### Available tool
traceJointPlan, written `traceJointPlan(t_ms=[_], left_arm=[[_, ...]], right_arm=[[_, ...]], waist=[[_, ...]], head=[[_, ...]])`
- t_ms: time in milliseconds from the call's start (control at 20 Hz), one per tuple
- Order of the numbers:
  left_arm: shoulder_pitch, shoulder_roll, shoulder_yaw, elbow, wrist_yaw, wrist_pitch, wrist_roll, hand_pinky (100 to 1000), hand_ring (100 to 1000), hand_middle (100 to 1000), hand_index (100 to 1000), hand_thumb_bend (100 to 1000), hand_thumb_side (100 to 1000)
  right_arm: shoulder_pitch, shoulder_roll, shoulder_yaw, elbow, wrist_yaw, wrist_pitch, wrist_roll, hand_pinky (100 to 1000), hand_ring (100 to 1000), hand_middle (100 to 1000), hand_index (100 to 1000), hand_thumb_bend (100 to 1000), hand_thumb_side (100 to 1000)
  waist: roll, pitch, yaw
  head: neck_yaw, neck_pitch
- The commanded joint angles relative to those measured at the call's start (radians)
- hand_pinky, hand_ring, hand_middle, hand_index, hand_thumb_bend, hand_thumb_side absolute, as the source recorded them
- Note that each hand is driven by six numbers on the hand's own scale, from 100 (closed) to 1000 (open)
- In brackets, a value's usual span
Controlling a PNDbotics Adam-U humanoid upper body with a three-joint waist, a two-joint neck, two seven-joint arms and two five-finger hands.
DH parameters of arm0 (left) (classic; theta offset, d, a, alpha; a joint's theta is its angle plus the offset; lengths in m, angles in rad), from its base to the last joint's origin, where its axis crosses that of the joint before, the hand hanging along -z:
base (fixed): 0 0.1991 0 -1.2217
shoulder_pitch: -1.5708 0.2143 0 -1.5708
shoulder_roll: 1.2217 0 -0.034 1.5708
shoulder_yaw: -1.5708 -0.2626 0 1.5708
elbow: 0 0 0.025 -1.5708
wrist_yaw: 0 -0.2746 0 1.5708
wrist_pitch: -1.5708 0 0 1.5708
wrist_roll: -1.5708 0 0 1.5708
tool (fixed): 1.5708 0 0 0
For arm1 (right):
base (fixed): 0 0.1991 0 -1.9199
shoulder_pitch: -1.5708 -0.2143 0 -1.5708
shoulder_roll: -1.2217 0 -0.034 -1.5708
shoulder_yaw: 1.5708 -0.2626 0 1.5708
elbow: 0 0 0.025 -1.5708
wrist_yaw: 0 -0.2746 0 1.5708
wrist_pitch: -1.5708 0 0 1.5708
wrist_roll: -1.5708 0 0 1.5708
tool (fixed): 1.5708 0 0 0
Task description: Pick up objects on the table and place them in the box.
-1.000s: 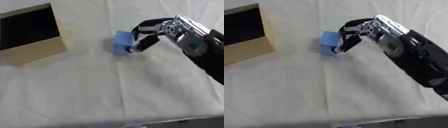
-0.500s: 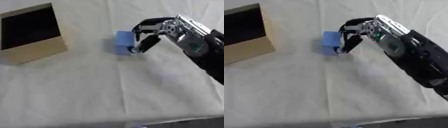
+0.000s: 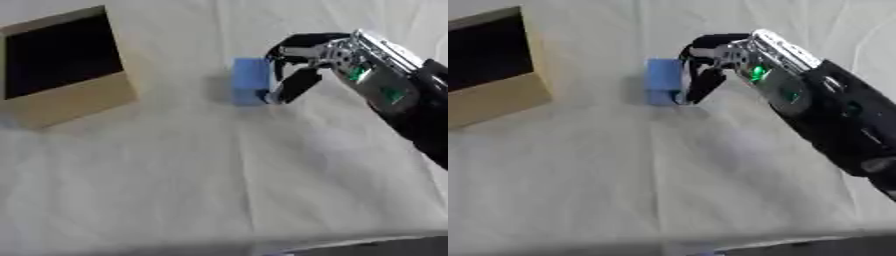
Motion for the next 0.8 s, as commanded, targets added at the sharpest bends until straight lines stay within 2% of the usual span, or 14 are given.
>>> traceJointPlan(t_ms=[50,400,800], left_arm=[[-0.015,0.024,0.006,-0.015,-0.004,-0.002,-0.002,905,869,689,847,270,831],[-0.018,0.028,0.006,-0.015,-0.006,-0.001,-0.002,905,866,689,846,267,825],[-0.018,0.031,0.007,-0.015,-0.007,-0.001,-0.002,904,864,690,846,264,821]], right_arm=[[-0.027,-0.041,-0.021,-0.036,-0.011,0.01,-0.007,853,856,570,683,100,430],[-0.041,-0.083,-0.043,-0.096,-0.04,0.029,-0.006,847,844,554,665,100,372],[-0.058,-0.123,-0.072,-0.163,-0.065,0.055,-0.01,841,836,536,651,100,360]], waist=[[0.002,-0.019,0.001],[0.001,-0.021,-0.001],[0.001,-0.025,-0.003]], head=[[0.008,0.005],[0.015,0.005],[0.016,0.005]])
